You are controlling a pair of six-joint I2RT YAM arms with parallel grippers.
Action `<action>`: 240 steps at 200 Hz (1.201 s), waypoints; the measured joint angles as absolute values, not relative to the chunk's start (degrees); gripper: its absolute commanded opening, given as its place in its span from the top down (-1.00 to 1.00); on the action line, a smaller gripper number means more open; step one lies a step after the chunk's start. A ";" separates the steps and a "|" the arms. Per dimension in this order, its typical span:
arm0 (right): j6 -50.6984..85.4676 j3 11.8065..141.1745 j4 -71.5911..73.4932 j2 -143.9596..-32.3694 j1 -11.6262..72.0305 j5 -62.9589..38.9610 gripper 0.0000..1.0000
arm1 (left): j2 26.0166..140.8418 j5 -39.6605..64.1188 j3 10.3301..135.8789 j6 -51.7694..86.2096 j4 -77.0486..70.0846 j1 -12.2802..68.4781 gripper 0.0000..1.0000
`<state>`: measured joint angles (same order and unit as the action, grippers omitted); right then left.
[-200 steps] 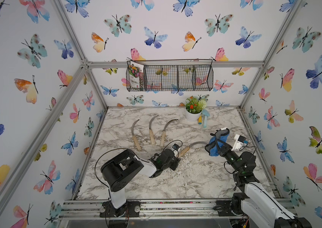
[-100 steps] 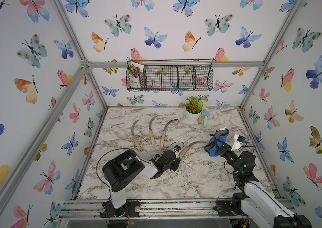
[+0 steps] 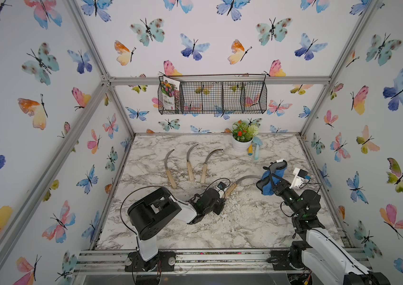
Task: Wipe small sickles with rags
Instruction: Pick up the small sickle from the center of the board, then wipe the small sickle.
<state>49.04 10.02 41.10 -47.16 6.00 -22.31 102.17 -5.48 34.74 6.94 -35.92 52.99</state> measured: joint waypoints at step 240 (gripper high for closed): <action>30.26 39.44 1.93 -60.34 26.63 -12.67 0.96 | 85.93 20.88 33.36 -4.54 -35.79 42.37 1.00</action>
